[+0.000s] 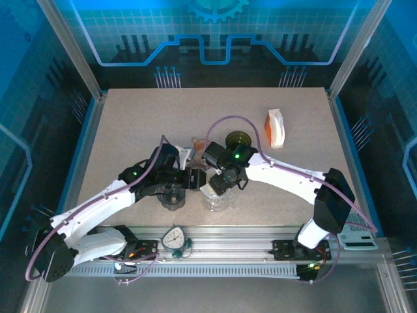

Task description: Place the coffee filter in the dripper

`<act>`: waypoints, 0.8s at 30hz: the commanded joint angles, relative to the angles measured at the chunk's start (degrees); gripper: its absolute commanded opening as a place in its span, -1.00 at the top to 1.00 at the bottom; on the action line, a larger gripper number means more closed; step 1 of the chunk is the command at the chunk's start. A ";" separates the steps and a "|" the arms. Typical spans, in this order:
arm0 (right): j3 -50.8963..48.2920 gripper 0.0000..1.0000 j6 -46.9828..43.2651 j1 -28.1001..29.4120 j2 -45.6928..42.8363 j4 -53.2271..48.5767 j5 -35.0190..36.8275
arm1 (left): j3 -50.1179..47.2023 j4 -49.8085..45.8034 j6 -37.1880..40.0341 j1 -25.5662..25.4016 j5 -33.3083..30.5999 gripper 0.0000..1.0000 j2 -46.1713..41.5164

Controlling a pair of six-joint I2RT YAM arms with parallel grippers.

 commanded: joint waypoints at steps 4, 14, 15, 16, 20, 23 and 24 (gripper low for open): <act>-0.10 -0.38 0.76 0.75 0.46 -0.87 0.56 | 1.62 0.54 1.08 -0.51 0.95 0.16 0.33; -0.41 -0.38 0.98 0.71 0.54 -0.74 0.57 | 1.66 0.76 0.97 -0.77 0.96 0.45 0.84; -0.40 -0.38 1.01 0.75 0.42 -0.61 0.71 | 1.54 0.72 1.02 -0.82 0.93 0.45 0.84; -0.38 -0.38 1.06 0.69 0.46 -0.61 0.69 | 1.46 0.81 0.95 -0.79 0.97 0.47 0.84; -0.39 -0.38 1.21 0.75 0.16 -0.37 0.73 | 1.48 1.05 0.77 -0.90 0.93 0.51 0.85; -0.53 -0.39 1.33 0.76 -0.58 0.48 0.32 | 1.51 1.03 0.70 -0.96 0.97 0.51 0.84; -0.53 -0.41 1.46 0.73 -0.85 0.60 0.17 | 1.54 1.02 0.76 -0.95 0.85 0.51 0.80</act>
